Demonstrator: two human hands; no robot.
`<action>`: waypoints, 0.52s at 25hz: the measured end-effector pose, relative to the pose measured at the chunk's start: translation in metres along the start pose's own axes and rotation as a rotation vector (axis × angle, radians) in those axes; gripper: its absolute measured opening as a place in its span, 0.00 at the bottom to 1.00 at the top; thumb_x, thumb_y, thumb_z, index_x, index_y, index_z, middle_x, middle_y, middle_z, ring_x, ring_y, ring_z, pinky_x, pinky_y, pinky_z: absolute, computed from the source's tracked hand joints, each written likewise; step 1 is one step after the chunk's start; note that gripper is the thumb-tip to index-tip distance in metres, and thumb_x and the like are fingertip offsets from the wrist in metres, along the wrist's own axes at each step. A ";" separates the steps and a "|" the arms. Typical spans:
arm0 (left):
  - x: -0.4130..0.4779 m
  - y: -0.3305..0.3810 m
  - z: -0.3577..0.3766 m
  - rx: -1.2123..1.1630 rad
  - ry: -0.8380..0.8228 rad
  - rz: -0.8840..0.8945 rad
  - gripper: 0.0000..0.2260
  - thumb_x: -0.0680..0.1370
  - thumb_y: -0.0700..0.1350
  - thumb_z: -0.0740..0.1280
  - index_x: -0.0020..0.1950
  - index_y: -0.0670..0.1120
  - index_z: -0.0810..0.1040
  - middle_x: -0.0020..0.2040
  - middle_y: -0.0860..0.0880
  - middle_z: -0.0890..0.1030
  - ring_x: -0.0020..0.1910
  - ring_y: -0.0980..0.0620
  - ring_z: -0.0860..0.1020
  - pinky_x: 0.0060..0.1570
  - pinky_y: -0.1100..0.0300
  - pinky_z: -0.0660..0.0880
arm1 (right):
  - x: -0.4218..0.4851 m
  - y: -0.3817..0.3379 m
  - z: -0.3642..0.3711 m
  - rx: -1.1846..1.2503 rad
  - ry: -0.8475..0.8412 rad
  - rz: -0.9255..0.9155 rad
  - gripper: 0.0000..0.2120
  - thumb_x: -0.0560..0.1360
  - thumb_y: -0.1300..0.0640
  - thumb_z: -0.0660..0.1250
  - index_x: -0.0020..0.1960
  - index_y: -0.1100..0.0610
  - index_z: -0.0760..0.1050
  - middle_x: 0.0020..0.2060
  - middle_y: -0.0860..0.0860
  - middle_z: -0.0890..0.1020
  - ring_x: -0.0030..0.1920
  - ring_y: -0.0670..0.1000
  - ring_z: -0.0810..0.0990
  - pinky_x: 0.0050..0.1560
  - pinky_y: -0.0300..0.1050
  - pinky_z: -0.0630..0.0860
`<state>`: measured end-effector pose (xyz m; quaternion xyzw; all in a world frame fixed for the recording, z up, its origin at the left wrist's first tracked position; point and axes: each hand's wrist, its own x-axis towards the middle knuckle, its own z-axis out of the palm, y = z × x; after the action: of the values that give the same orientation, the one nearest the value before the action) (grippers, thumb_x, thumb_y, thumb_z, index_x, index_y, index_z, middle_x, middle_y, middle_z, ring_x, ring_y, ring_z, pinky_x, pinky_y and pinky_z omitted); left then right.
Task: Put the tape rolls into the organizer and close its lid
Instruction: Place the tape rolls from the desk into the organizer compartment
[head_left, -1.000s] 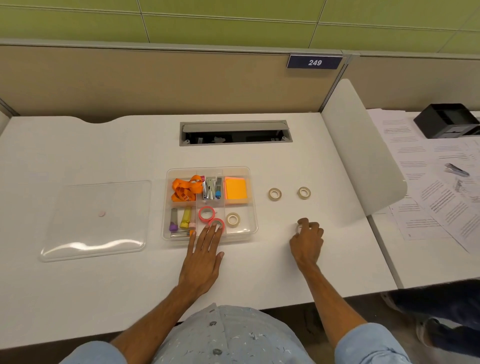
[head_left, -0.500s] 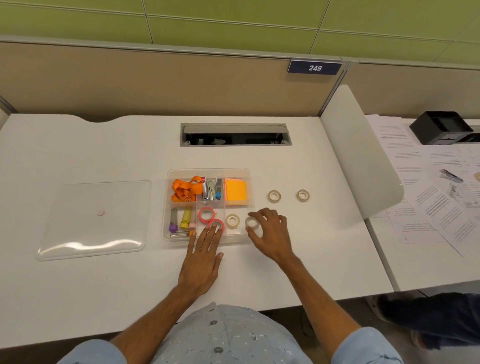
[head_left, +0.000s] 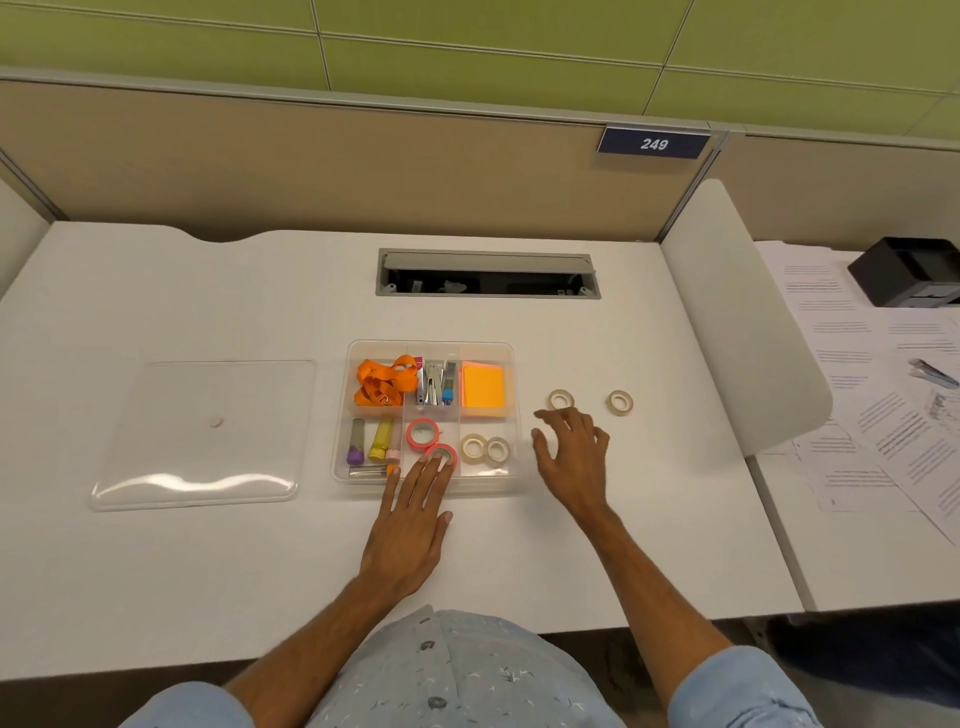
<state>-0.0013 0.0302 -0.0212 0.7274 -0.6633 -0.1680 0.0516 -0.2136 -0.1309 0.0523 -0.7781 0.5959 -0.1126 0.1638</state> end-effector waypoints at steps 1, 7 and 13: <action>0.000 0.000 0.001 0.003 0.001 -0.001 0.30 0.87 0.59 0.50 0.86 0.52 0.43 0.88 0.51 0.45 0.87 0.49 0.43 0.86 0.37 0.47 | 0.007 0.003 -0.003 0.010 -0.006 0.040 0.16 0.86 0.51 0.64 0.73 0.49 0.78 0.71 0.48 0.78 0.74 0.52 0.73 0.76 0.54 0.66; 0.001 0.000 0.001 0.011 -0.007 -0.012 0.30 0.88 0.59 0.50 0.86 0.53 0.43 0.88 0.52 0.45 0.87 0.50 0.42 0.86 0.38 0.46 | 0.039 0.011 -0.010 -0.110 -0.205 0.123 0.24 0.86 0.51 0.63 0.81 0.53 0.67 0.80 0.53 0.65 0.81 0.57 0.65 0.80 0.60 0.64; 0.001 -0.002 0.001 0.027 -0.012 -0.003 0.30 0.88 0.59 0.50 0.86 0.53 0.43 0.88 0.53 0.44 0.87 0.51 0.42 0.86 0.39 0.46 | 0.037 0.018 -0.001 -0.207 -0.226 0.089 0.20 0.85 0.55 0.65 0.76 0.54 0.71 0.83 0.52 0.62 0.82 0.55 0.64 0.81 0.57 0.65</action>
<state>0.0003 0.0294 -0.0225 0.7280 -0.6648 -0.1634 0.0376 -0.2202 -0.1708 0.0459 -0.7714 0.6159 0.0451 0.1534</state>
